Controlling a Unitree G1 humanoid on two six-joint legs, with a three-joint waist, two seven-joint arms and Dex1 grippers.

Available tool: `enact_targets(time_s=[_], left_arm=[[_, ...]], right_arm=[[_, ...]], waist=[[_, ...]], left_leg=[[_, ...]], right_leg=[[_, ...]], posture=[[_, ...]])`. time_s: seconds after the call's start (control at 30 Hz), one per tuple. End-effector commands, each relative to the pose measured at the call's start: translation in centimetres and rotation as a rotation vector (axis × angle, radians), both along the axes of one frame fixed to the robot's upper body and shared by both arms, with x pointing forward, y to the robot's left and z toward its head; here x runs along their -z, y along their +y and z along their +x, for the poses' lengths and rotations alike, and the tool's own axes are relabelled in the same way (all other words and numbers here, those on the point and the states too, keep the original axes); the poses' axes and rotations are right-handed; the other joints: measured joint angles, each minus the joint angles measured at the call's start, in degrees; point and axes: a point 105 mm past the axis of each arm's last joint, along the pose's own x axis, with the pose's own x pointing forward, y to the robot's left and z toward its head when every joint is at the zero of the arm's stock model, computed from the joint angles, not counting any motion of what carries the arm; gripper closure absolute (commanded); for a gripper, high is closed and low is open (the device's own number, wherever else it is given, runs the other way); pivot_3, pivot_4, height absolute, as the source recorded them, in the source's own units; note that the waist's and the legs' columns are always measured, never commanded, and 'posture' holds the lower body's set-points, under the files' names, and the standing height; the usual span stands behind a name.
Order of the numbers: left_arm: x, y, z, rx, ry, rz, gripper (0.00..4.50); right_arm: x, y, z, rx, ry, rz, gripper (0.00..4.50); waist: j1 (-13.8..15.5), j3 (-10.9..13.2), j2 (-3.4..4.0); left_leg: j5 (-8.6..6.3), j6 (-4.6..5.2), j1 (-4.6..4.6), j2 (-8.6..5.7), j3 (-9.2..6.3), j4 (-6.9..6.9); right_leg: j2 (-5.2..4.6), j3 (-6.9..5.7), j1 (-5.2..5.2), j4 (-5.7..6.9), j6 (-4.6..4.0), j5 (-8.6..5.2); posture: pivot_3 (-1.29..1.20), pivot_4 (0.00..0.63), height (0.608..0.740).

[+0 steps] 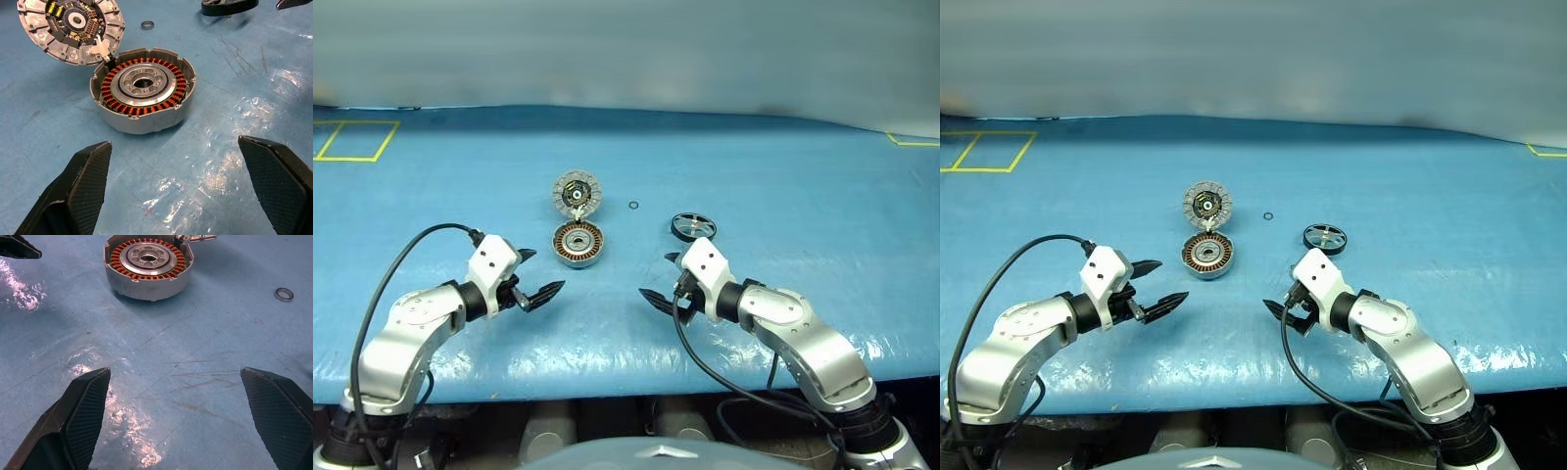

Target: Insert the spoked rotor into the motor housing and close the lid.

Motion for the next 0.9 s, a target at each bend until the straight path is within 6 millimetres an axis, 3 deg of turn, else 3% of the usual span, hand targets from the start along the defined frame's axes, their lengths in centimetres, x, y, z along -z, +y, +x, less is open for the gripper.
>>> enact_targets(time_s=[0.03,0.4,0.9], left_arm=[[-0.7,-0.4,0.8,0.068,-0.030,0.053,0.00],[-2.3,-0.9,5.3,0.329,-0.016,0.288,0.00],[-3.2,-2.5,7.3,0.668,0.023,0.511,0.00]], right_arm=[[-1.3,0.4,0.2,-0.007,-0.062,0.022,0.03],[-1.1,0.9,0.3,-0.007,-0.066,0.035,0.03],[-0.8,1.3,-0.2,0.032,-0.064,0.081,0.03]], waist=[[0.0,0.0,0.00],[0.4,0.0,-0.01],[0.5,0.0,0.00]], left_leg=[[0.00,0.00,0.00,-0.03,-0.01,0.02],[0.00,0.00,-0.06,-0.09,-0.04,0.12],[-0.01,0.02,-0.20,-0.10,-0.13,0.19]], right_leg=[[0.01,-0.01,0.02,0.00,0.01,0.01],[0.09,-0.06,-0.01,0.05,0.06,0.05],[0.14,-0.14,-0.06,0.09,0.19,0.12]], posture=[[0.00,0.150,0.740],[0.00,0.150,0.740],[0.00,0.150,0.740]])
